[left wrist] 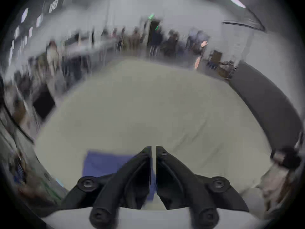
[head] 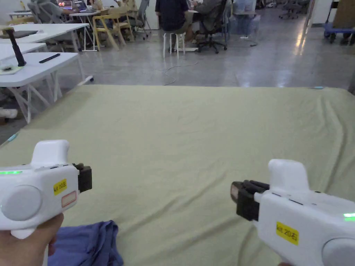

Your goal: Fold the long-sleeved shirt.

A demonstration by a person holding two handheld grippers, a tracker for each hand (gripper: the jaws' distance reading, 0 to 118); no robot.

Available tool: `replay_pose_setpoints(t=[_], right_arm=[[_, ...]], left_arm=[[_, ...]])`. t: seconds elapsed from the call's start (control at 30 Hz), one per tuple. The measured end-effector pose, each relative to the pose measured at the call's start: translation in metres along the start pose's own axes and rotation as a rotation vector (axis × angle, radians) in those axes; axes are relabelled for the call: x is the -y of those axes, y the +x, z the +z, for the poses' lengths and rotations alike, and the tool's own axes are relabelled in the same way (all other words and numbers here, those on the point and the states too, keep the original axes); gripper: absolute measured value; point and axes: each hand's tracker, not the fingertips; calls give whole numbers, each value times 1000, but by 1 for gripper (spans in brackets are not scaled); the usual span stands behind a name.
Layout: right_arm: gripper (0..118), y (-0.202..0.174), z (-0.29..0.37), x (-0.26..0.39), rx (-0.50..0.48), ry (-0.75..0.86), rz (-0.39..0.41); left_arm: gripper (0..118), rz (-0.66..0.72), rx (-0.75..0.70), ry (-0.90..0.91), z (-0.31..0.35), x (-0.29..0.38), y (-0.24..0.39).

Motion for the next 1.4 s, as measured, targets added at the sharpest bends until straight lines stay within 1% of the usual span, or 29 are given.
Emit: replay_pose_setpoints(t=[0.03, 0.07, 0.1, 0.13, 0.17, 0.23, 0.27, 0.3, 0.37, 0.43, 0.47, 0.53, 0.63, 0.67, 0.73, 0.9, 1.03, 1.3, 1.4], right_arm=[[0, 16, 18, -8, 56, 48, -15], [0, 31, 38, -16, 81, 91, -42], [0, 41, 56, -22, 93, 124, -62], [0, 48, 78, -29, 117, 165, -60], [0, 51, 93, -32, 139, 192, -41], [0, 52, 129, -34, 210, 247, 28], [0, 50, 143, -33, 229, 266, 52], [0, 50, 159, -29, 230, 287, 72], [0, 50, 190, -18, 201, 332, 94], [0, 46, 214, -6, 208, 373, 123], [0, 43, 223, -4, 219, 376, 135], [0, 37, 239, -5, 208, 373, 159], [0, 34, 254, -10, 168, 379, 162], [0, 36, 256, -11, 150, 385, 145], [0, 34, 264, -12, 162, 405, 130], [0, 32, 270, -14, 178, 408, 136], [0, 28, 266, -15, 213, 400, 164], [0, 22, 260, -19, 222, 390, 167], [0, 20, 261, -23, 208, 391, 159]], left_arm=[[3, 31, 16, 85, 20, -7, 18], [3, 65, 40, 173, 41, -13, 36], [3, 80, 64, 224, 57, -18, 52], [3, 81, 76, 255, 78, -24, 77], [3, 73, 75, 268, 91, -28, 94], [3, 38, 97, 302, 118, -27, 129], [3, 26, 104, 312, 129, -24, 143], [3, 17, 110, 314, 135, -22, 156], [3, -16, 111, 312, 157, -12, 177], [4, -31, 100, 324, 171, -1, 189], [4, -31, 102, 331, 181, 2, 193], [4, -17, 132, 356, 200, 2, 200], [4, -16, 152, 380, 217, -2, 205], [4, -15, 150, 393, 224, -3, 207], [4, -23, 147, 411, 233, -6, 209], [4, -52, 157, 397, 247, -4, 218], [4, -55, 163, 397, 243, -2, 220], [4, -76, 148, 389, 250, -2, 223], [4, -87, 172, 378, 250, -3, 220]])
